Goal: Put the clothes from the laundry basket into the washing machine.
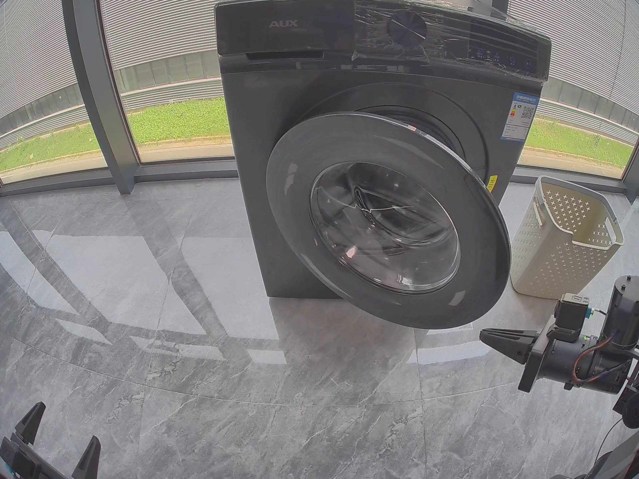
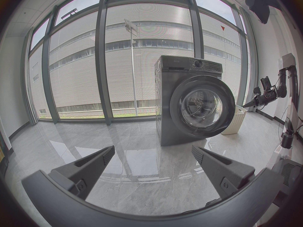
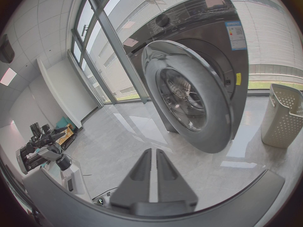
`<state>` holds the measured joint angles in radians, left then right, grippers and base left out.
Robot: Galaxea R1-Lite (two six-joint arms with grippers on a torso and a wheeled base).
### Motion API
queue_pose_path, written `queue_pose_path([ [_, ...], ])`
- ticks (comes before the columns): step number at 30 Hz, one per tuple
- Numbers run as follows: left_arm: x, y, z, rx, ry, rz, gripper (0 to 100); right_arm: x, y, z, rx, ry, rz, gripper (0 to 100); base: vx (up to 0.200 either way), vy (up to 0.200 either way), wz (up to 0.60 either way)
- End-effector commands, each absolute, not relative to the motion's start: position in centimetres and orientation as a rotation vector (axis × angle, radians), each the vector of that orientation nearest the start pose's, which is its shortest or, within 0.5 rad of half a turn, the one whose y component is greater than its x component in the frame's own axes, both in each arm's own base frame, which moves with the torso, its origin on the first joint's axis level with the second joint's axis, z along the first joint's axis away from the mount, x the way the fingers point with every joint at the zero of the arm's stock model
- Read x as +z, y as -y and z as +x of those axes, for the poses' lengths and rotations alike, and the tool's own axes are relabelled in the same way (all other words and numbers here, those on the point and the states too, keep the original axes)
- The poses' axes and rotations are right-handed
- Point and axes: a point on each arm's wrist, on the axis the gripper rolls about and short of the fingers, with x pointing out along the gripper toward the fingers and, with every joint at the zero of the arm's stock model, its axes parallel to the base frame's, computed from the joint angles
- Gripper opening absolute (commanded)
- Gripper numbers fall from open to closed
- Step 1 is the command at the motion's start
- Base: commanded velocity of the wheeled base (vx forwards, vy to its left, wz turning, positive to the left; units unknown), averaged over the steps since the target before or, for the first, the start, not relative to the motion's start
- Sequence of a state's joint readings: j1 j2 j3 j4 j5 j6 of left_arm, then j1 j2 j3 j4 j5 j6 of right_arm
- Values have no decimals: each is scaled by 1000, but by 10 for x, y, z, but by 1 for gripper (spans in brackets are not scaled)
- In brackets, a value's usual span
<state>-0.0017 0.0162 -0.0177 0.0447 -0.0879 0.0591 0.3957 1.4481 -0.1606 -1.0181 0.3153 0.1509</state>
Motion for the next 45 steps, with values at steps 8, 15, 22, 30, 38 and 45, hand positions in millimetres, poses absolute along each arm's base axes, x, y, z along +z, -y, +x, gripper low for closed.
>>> queue_pose_path([
  [8, 71, 2, -23, -90, -42, 58, 100, 131, -78, 173, 677, -298, 139, 0, 200, 0, 0],
  [15, 71, 2, -23, -90, -42, 64, 100, 135, -68, 192, 601, -278, 153, 0, 57, 0, 0],
  [22, 71, 2, -23, -89, -42, 62, 100, 140, -43, 209, 472, -184, 156, 0, 0, 0, 0],
  [30, 71, 2, -23, -89, -42, 62, 100, 143, -44, 210, 414, -144, 144, 0, 0, -200, 0],
  [38, 71, 2, -23, -89, -42, 64, 100, 134, -60, 197, 498, -190, 134, 0, 0, -25, 0],
  [45, 71, 2, -23, -87, -42, 62, 100, 133, -67, 196, 533, -197, 129, 0, 0, -57, 0],
])
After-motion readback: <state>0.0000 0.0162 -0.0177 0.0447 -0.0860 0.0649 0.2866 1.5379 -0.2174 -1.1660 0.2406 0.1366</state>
